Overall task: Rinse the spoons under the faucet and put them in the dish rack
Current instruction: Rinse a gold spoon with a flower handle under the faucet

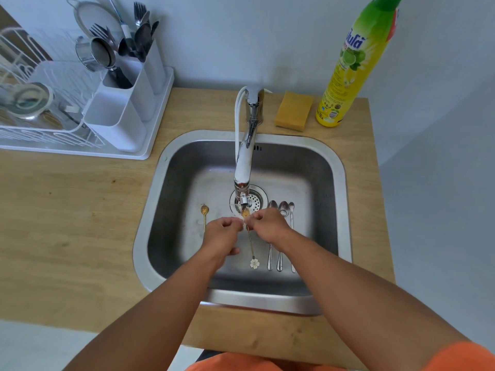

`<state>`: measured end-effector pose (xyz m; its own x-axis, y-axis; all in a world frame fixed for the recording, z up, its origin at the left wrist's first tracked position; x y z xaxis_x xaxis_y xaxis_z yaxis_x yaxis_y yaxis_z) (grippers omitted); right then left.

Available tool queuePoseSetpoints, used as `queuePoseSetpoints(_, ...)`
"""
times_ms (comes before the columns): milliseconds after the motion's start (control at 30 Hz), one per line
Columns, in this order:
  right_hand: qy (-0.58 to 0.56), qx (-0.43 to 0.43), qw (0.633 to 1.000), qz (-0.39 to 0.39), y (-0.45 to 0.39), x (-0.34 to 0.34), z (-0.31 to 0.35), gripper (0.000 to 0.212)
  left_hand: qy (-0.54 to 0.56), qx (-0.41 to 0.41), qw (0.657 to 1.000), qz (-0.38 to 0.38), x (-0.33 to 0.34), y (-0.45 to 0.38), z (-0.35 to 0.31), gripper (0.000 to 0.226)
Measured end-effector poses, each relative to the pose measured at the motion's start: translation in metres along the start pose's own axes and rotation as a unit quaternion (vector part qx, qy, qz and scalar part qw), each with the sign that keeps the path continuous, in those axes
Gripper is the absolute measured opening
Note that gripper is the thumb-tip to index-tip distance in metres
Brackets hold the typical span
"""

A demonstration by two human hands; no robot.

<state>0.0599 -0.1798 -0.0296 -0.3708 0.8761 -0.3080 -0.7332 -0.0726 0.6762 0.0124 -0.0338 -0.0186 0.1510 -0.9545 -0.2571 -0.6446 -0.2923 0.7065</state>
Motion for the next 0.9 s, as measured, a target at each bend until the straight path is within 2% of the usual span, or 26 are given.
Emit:
queuePoseSetpoints(100, 0.015, -0.017, 1.000, 0.001, 0.000, -0.001, -0.003, 0.023, 0.019, 0.023, 1.000, -0.009, -0.003, -0.007, -0.013, 0.009)
queuePoseSetpoints(300, 0.035, -0.052, 0.998, 0.001, 0.005, 0.004, 0.000, 0.028, -0.010, 0.080, 0.996, -0.029, 0.002, -0.009, -0.032, 0.019)
queuePoseSetpoints(467, 0.006, -0.054, 0.998, -0.011, 0.008, 0.000, 0.000, 0.025, -0.015, 0.110, 0.993, -0.036, 0.004, -0.010, -0.029, 0.005)
queuePoseSetpoints(533, 0.013, -0.061, 0.998, -0.016, 0.009, -0.002, -0.001, 0.025, 0.004, 0.093, 0.995, -0.025, 0.005, -0.010, -0.024, 0.006)
queuePoseSetpoints(667, 0.028, -0.077, 0.996, -0.020, 0.012, -0.001, -0.003, 0.030, 0.095, 0.008, 0.995, 0.031, 0.009, -0.010, -0.013, 0.013)
queuePoseSetpoints(900, 0.040, -0.098, 0.994, -0.036, 0.023, 0.000, -0.005, 0.032, 0.064, 0.007, 0.998, 0.025, 0.008, -0.011, -0.015, 0.011)
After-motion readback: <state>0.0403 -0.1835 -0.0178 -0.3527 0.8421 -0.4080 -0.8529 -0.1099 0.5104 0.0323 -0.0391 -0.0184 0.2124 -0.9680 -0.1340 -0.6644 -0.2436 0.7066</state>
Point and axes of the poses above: each hand's wrist, its own y-axis away from the middle knuckle, its own x-axis out of the palm, z = x × y, the point moved 4 cm from there along -y, towards the middle knuckle, and after that the axes turned 1 degree about -y, right-handed, at the moved point
